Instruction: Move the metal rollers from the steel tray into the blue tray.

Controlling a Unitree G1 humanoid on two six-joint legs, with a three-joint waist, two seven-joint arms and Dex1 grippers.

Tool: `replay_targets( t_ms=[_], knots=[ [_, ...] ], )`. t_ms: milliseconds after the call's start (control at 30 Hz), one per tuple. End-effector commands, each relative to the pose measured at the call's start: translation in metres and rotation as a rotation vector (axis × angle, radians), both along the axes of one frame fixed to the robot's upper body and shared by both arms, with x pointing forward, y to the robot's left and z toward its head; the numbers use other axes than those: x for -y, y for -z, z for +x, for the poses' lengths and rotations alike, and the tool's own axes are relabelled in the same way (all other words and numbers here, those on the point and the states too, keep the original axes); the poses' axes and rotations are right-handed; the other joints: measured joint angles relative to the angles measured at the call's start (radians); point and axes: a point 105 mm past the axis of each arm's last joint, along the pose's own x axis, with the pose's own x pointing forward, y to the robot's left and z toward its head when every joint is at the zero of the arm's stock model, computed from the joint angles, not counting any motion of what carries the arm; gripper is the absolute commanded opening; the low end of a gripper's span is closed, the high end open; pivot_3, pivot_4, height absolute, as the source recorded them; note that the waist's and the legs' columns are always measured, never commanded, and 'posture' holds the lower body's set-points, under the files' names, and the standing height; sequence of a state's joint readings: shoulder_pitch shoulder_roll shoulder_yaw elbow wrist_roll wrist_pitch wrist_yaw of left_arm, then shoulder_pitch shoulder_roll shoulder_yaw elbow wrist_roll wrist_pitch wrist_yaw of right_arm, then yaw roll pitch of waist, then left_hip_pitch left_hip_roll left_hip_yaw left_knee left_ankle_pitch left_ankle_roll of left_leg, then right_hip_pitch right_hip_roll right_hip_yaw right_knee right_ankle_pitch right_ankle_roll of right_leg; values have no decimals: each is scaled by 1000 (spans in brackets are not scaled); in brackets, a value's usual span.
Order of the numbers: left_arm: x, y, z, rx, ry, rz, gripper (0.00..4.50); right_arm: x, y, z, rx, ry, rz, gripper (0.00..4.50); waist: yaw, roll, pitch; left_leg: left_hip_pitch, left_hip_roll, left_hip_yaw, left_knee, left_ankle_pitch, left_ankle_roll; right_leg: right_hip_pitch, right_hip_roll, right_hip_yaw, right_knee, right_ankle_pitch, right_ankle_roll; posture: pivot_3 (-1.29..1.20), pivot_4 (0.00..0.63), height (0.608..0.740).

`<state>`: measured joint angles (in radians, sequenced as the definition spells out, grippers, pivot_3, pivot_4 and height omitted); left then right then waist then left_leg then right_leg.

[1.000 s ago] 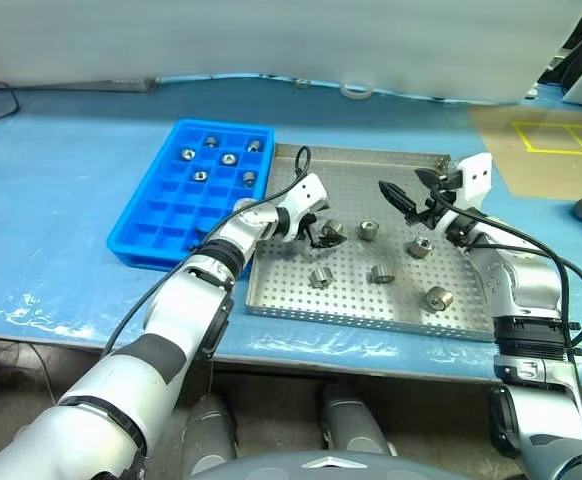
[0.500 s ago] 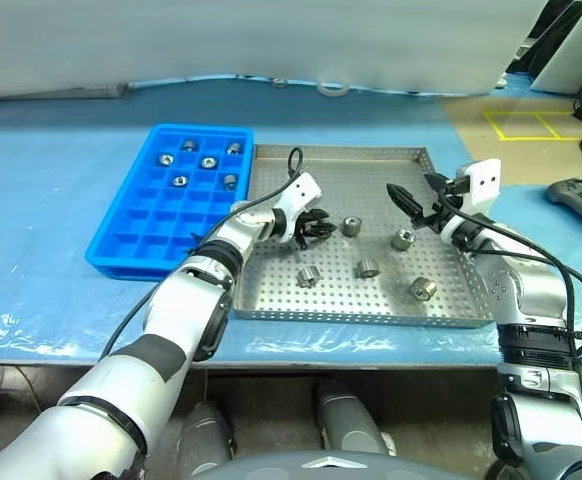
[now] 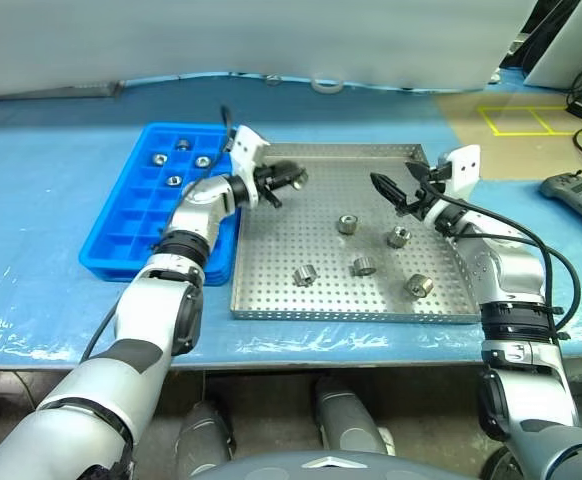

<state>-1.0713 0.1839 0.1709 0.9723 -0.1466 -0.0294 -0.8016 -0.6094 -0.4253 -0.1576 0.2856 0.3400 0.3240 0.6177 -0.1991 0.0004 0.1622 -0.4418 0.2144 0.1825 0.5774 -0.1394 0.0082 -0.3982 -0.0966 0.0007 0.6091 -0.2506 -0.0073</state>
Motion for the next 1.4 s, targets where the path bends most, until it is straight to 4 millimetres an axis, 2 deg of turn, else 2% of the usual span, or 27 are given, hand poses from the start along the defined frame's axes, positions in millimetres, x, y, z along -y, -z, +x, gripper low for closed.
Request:
replay_targets(
  t_ms=[33,200,267,333,500,667,867,1033,1100,1200,1400],
  knots=[
    [-55,-43,8,125,-268,-98,690,-13,-11,7,47,-51,-10,4500,5,1,2,0,0,0,0,0,0,0,0,0,0,0,0,-443,150,740],
    [-118,-45,2,174,-579,-81,690,-30,-14,18,54,-114,-10,4500,37,1,3,-1,2,0,-1,0,0,-1,1,-2,1,0,0,-376,150,740],
    [-146,-29,-3,147,-722,-48,690,-38,-15,21,54,-141,-10,4500,57,1,3,-2,2,0,0,0,0,-1,1,-3,3,0,0,-351,150,740],
    [-159,-17,-8,119,-791,-34,690,-42,-14,23,53,-155,-10,4500,82,1,3,-2,4,0,0,0,0,-2,1,-3,4,0,0,-338,150,740],
    [-175,16,-26,42,-865,34,690,-54,-10,25,42,-193,-5,4500,157,1,3,-3,7,0,0,1,-2,-3,2,-2,6,0,0,-317,150,740],
    [-175,22,-31,29,-838,53,690,-55,-9,25,42,-198,-1,4500,201,0,3,-2,7,-1,0,3,-6,-3,2,0,10,0,0,-314,150,740],
    [-156,-3,-21,101,-698,25,690,-54,-8,24,40,-195,-1,4500,217,0,4,0,9,-1,-1,6,-14,-4,4,1,12,0,0,-323,150,740],
    [-155,-19,-9,136,-689,22,690,-49,-7,23,40,-180,-3,4500,211,0,4,2,9,-2,-2,10,-19,-5,5,1,14,0,0,-355,150,740],
    [-157,-19,-4,127,-699,31,690,-47,-7,22,40,-173,-3,4500,209,0,4,2,9,-2,-4,10,-19,-6,6,2,14,0,0,-362,150,740],
    [-159,-6,1,88,-696,62,690,-45,-7,21,43,-163,-1,4500,203,0,4,2,9,-2,-6,11,-19,-6,6,2,14,1,1,-371,150,740],
    [-151,8,4,56,-629,106,690,-42,-8,21,44,-155,-2,4500,194,-1,4,1,9,-2,-7,12,-17,-7,6,1,14,3,4,-376,150,740]
  ],
)
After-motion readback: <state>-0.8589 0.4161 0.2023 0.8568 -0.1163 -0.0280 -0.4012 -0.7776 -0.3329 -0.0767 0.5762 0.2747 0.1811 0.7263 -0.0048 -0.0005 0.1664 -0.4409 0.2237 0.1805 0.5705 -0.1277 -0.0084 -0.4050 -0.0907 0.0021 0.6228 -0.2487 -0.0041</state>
